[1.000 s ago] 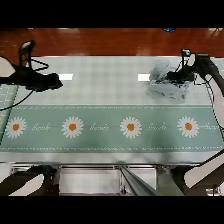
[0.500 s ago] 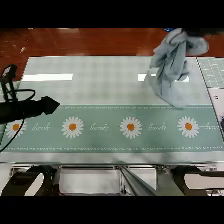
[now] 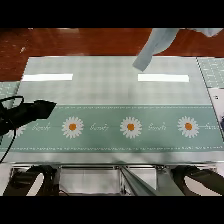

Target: Fold the shirts.

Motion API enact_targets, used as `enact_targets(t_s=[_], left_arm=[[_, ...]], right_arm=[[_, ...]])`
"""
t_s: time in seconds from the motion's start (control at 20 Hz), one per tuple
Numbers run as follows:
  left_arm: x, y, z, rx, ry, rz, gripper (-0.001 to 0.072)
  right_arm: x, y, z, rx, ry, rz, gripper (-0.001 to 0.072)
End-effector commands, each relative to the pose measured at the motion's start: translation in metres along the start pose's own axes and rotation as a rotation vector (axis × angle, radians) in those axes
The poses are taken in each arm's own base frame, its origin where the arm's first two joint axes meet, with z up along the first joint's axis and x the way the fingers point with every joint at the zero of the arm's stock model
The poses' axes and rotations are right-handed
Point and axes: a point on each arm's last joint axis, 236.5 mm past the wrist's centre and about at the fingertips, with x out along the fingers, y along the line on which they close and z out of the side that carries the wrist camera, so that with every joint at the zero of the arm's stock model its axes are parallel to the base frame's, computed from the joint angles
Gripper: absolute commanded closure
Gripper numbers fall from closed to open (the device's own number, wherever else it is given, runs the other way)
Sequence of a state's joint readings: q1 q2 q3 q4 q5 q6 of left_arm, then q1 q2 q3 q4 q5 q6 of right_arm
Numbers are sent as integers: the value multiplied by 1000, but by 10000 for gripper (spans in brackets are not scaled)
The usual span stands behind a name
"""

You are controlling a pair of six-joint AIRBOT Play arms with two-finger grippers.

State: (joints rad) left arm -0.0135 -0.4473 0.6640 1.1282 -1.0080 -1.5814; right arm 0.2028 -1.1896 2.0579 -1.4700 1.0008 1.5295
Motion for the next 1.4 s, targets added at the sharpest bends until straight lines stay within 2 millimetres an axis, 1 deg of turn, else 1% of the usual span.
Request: enact_targets(t_s=[0.0, 0.1, 0.2, 0.35, 0.4, 0.5, 0.6, 0.65, 0.7, 0.75, 0.8, 0.85, 0.9, 0.95, 1.0, 1.05, 1.1, 1.15, 1.2, 1.25, 1.3, 1.35], left_arm=[[-2, -2, 1, 0, -9, -8, 199], [-2, -2, 1, 0, -9, -8, 199], [-2, -2, 1, -3, -8, -8, 199], [-2, -2, 0, -3, -8, -7, 199], [-2, -2, 0, -3, -7, -7, 199], [-2, -2, -2, -3, 0, -8, 199], [-2, -2, -4, -3, 10, -7, 199], [-2, -2, -4, -3, 13, -7, 199], [-2, -2, -5, -2, 16, -7, 199], [-1, -2, -5, -4, 18, -7, 199], [-1, -1, -6, -4, 22, -6, 199], [0, -1, -6, -6, 25, -5, 199], [1, 0, -7, -7, 29, -4, 199], [2, 0, -7, -8, 32, -3, 199], [3, 1, -9, -10, 37, -1, 199], [5, 3, -11, -13, 45, 1, 199], [8, 5, -16, -18, 56, 4, 199], [13, 9, -23, -27, 77, 9, 199], [18, 13, -32, -38, 103, 16, 199], [26, 20, -45, -68, 140, 27, 199], [35, 27, -58, -113, 182, 43, 199], [46, 36, -73, -153, 235, 61, 199]], right_arm=[[-31, 52, -28, -23, 142, 142, 692], [-24, 96, -76, -13, 293, 282, 691], [-12, 132, -128, -9, 422, 373, 692], [7, 189, -221, 34, 612, 470, 692], [11, 210, -256, 55, 684, 504, 691], [17, 250, -319, 101, 806, 567, 691], [27, 278, -373, 103, 902, 581, 691], [32, 287, -393, 118, 939, 576, 691], [39, 295, -408, 145, 960, 577, 691], [44, 300, -418, 180, 974, 579, 691], [51, 300, -422, 224, 979, 573, 674], [58, 295, -419, 261, 975, 563, 528], [66, 281, -411, 281, 962, 543, 313], [72, 260, -399, 296, 954, 519, 306], [77, 230, -381, 313, 941, 483, 306], [81, 192, -360, 327, 911, 431, 306], [81, 149, -342, 333, 871, 358, 306], [75, 100, -329, 323, 849, 261, 306], [62, 48, -320, 321, 842, 138, 307], [44, 5, -319, 321, 842, 31, 306], [22, -34, -324, 330, 847, -72, 306], [0, -59, -337, 351, 858, -147, 307]])
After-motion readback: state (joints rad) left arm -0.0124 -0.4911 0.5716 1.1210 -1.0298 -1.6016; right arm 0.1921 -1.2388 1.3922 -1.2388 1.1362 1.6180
